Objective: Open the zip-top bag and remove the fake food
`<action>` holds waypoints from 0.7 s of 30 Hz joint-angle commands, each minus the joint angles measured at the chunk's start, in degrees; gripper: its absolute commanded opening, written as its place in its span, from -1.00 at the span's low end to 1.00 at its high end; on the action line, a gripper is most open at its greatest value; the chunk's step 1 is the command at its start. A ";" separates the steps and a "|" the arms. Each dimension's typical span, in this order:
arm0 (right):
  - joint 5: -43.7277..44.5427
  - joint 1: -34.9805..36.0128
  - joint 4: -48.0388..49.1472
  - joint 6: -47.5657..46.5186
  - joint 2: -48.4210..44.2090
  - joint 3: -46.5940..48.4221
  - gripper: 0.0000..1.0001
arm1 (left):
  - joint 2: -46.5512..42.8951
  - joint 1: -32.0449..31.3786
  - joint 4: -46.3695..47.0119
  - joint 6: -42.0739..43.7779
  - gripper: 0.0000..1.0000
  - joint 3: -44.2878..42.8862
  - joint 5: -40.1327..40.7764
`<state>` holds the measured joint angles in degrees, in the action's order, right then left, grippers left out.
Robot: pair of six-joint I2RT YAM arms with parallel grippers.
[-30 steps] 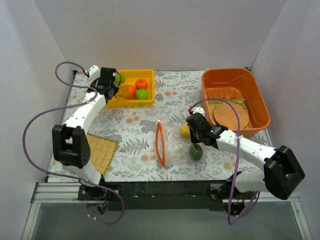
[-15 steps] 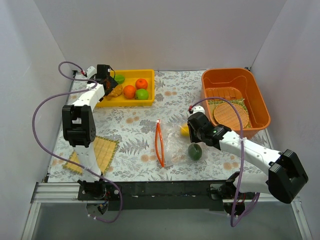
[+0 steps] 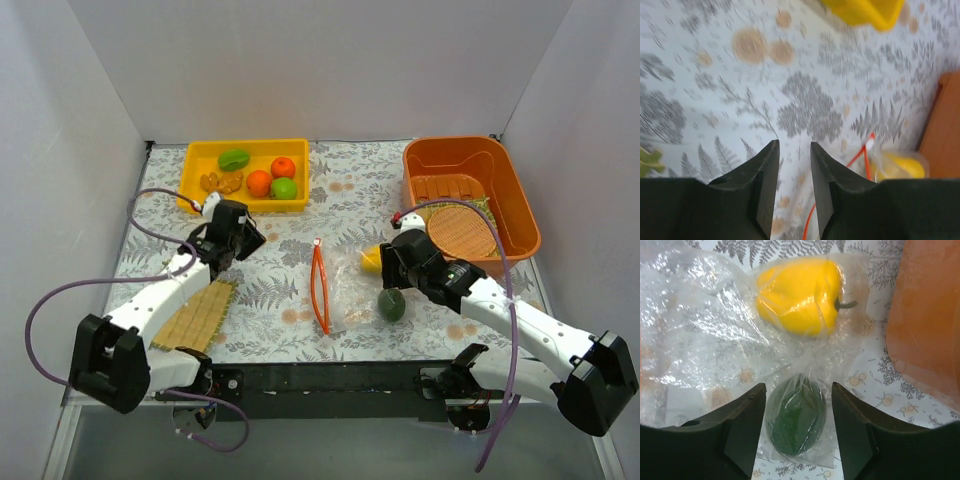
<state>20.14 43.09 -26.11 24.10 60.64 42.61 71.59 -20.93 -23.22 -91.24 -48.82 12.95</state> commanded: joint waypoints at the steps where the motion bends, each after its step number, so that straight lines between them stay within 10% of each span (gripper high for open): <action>1: -1.68 -0.29 -2.37 2.53 -4.29 -3.41 0.29 | -5.67 -10.25 2.83 -7.45 -0.42 6.97 -3.89; 16: -4.50 0.50 0.00 7.45 -5.01 -9.13 0.26 | 3.11 -28.99 15.13 -17.74 -0.56 11.46 -6.44; 21: -3.88 1.56 0.09 8.16 -3.25 -6.49 -0.48 | 7.33 -30.22 17.69 -19.06 -0.61 12.52 -6.36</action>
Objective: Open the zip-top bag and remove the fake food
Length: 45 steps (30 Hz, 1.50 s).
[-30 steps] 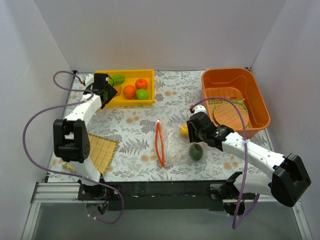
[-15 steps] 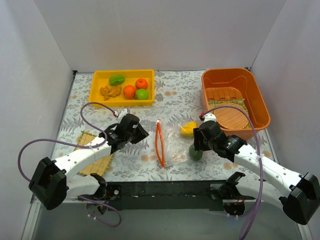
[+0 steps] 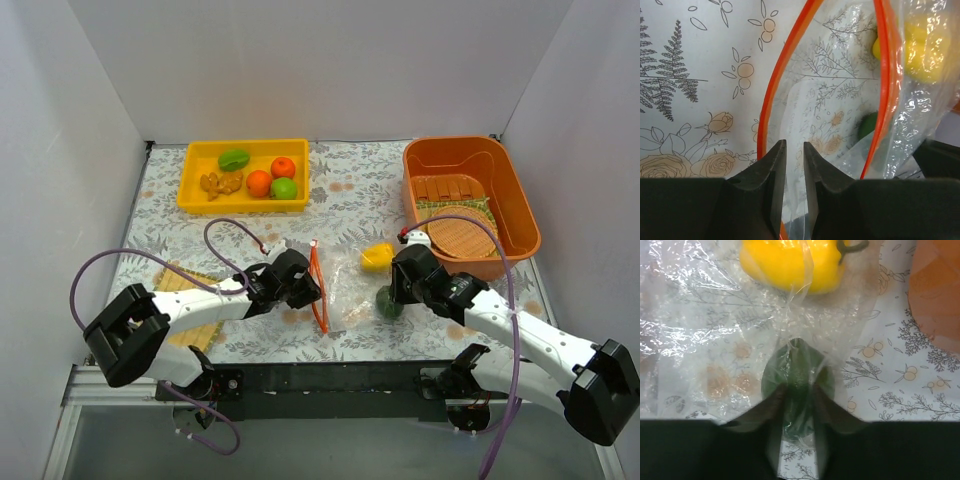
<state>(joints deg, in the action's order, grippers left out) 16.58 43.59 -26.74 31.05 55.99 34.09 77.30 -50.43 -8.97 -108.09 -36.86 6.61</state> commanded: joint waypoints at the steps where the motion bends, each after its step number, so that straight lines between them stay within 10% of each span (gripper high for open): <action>1: 0.12 1.14 0.38 1.21 1.67 2.73 -0.58 | 1.98 -0.80 3.52 -2.30 -0.63 0.65 0.24; 6: 1.26 2.90 -1.91 1.12 2.99 7.65 -0.97 | 4.00 -1.33 2.12 -3.00 -0.67 0.83 3.05; 31: 6.88 4.48 -11.31 3.05 -3.43 6.70 -0.97 | 4.97 -1.60 1.06 -0.98 -0.51 0.74 5.26; 38: 7.85 7.63 -14.65 4.02 -3.78 9.68 -0.02 | 5.32 -1.77 3.17 1.66 -0.37 -0.93 2.88; 45: 15.76 17.04 -19.85 9.12 3.07 16.71 -0.16 | 6.55 -2.21 4.31 3.86 -0.29 -2.69 1.21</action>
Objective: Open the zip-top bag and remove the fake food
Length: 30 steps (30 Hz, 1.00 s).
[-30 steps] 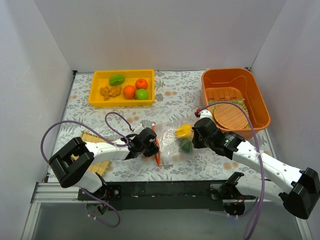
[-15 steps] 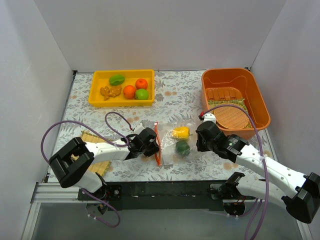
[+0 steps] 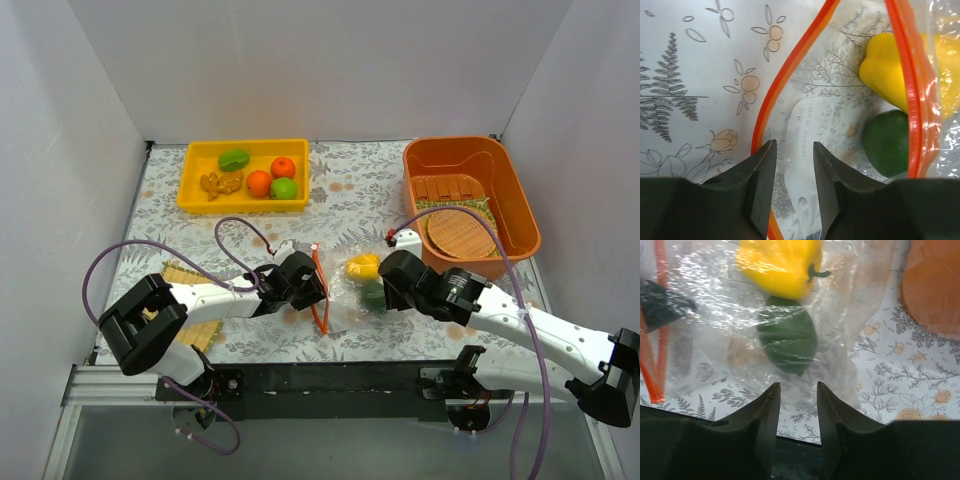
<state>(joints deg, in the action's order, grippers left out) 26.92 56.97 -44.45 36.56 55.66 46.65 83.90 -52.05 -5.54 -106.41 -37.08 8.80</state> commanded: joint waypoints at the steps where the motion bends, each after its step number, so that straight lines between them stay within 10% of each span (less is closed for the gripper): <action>1: 5.34 4.28 -0.74 3.87 4.01 3.97 -0.24 | 0.04 -0.68 1.06 2.26 -0.29 -2.47 -1.06; 9: 7.01 1.84 6.56 5.90 7.18 -2.17 -0.51 | 0.74 -0.68 2.03 3.05 -0.26 -3.08 -2.55; 30: 7.10 -5.73 16.67 4.22 3.58 -6.40 -0.46 | 1.44 -0.68 2.38 5.42 -0.14 -4.14 -4.31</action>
<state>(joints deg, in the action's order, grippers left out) 31.40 51.35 -30.28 40.47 60.55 37.58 85.54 -52.42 -3.79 -102.19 -39.27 5.04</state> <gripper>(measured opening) 0.262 0.424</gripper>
